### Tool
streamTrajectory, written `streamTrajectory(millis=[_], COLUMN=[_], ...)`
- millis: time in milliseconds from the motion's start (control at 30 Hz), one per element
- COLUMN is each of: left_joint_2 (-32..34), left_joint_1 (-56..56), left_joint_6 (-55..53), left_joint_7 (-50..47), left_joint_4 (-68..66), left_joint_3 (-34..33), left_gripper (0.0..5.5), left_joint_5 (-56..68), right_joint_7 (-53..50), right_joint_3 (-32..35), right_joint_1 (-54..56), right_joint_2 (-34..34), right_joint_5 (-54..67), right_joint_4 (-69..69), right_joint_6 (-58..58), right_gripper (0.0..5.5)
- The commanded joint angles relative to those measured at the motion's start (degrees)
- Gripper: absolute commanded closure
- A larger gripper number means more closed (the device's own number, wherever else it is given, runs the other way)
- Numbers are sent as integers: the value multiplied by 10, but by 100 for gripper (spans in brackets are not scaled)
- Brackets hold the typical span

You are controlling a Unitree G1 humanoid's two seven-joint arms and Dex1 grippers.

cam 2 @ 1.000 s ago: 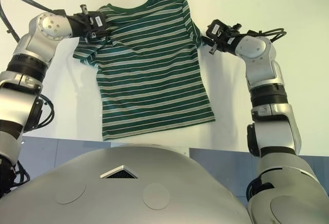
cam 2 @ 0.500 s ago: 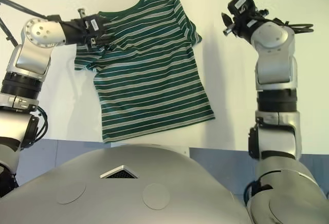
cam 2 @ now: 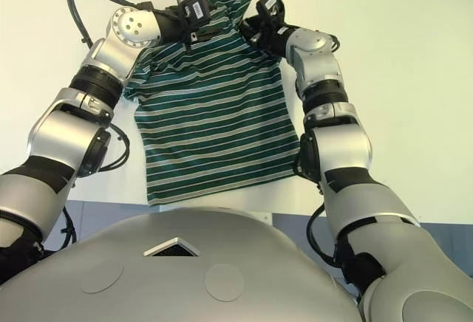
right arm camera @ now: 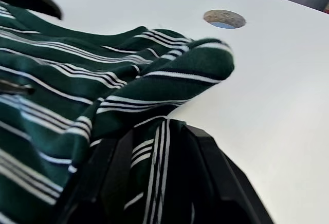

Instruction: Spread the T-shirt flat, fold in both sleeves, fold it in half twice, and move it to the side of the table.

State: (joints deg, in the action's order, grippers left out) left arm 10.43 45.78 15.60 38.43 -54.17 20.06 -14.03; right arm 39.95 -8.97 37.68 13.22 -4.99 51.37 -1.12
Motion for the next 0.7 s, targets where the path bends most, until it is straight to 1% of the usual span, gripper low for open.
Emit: streamTrajectory(millis=[33,67,133,233,300,400,467,567,633,700], left_joint_2=[-5,3,20,42,63,81,93,110,128,144], left_joint_1=[9,6,-5,-25,-46,-74,-83,-95,-97,-96], left_joint_6=[11,11,12,5,-10,-49,-70,-97,-102,-103], left_joint_7=[-2,-7,-17,-27,-40,-45,-51,-60,-79,-103], left_joint_4=[-22,-31,-30,12,62,137,161,179,157,127], left_joint_3=[10,20,27,8,-24,-75,-86,-95,-95,-104], left_gripper=[333,333,333,333,333,333,333,333,333,333], left_joint_5=[-17,-31,-49,-40,-18,26,27,23,7,3], right_joint_7=[-10,-22,-45,-105,-168,-270,-338,-426,-478,-507], right_joint_3=[-71,-59,-12,43,79,128,139,144,168,191], right_joint_1=[-63,-62,-54,-56,-67,-80,-93,-116,-123,-118], right_joint_2=[17,18,20,41,56,59,57,59,72,86], right_joint_5=[-72,-62,-20,14,27,42,32,9,10,17], right_joint_4=[-25,-24,-4,34,37,21,-1,-36,-46,-48], right_joint_6=[11,32,92,133,128,104,87,77,65,41], right_gripper=[376,376,376,376,376,376,376,376,376,376])
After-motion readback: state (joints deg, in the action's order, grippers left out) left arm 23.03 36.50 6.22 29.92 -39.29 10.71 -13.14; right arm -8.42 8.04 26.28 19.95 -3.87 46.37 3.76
